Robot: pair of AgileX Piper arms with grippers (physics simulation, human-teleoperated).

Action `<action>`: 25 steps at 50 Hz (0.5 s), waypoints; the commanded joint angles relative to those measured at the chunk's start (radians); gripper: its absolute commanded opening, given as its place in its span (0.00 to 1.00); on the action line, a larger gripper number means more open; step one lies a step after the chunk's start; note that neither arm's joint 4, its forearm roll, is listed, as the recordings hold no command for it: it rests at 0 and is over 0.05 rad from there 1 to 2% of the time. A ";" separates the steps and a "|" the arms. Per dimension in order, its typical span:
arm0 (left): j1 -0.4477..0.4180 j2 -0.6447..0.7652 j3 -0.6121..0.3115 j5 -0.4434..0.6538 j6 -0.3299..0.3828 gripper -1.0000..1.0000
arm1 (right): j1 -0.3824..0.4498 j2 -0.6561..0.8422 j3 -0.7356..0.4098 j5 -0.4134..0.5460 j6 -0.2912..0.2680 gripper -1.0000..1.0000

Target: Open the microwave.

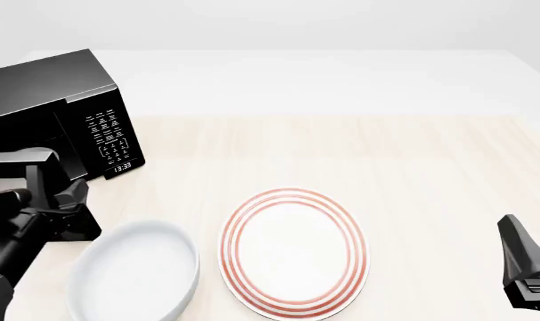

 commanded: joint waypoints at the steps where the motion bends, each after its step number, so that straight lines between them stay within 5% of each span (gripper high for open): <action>1: 0.013 0.000 0.000 -0.007 -0.002 1.00 | 0.000 0.000 0.000 0.000 0.000 1.00; 25: 0.035 -0.278 0.027 0.219 0.035 1.00 | 0.000 0.000 0.000 0.000 0.000 1.00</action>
